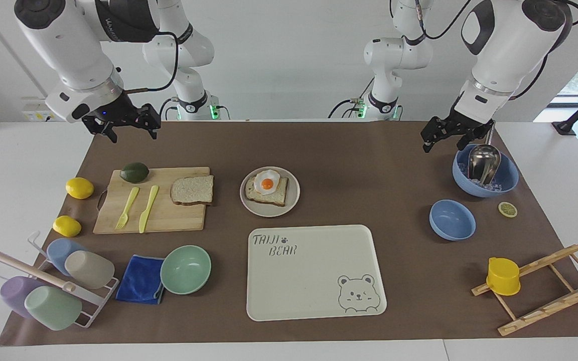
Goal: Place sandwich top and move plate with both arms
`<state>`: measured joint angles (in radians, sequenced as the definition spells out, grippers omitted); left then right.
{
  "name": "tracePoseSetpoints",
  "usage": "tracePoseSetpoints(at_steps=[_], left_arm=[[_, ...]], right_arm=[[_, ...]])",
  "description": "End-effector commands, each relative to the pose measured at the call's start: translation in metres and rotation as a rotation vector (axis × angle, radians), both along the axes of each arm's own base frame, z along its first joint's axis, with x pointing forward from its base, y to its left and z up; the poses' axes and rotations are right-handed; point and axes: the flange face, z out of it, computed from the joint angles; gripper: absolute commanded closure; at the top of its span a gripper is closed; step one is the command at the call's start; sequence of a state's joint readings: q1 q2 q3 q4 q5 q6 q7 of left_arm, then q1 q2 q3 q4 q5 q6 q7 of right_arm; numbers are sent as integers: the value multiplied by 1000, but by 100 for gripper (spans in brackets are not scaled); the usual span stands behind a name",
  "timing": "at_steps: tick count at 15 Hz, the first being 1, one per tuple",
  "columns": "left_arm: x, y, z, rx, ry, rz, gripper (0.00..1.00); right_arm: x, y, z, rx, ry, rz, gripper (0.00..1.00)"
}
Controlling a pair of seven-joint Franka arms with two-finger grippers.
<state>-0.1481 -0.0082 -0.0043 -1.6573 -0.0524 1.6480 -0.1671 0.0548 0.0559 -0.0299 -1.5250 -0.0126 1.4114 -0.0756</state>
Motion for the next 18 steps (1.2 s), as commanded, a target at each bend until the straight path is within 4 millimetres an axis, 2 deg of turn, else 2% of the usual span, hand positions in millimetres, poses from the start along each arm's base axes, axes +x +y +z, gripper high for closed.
tracePoseSetpoints(at_steps=[1, 18], left_arm=[[-3, 4, 2, 1, -4, -7, 0], [-3, 5, 1, 0, -3, -2, 0]], right_arm=[[1, -3, 1, -16, 18, 29, 0], [-7, -4, 2, -19, 29, 24, 0]])
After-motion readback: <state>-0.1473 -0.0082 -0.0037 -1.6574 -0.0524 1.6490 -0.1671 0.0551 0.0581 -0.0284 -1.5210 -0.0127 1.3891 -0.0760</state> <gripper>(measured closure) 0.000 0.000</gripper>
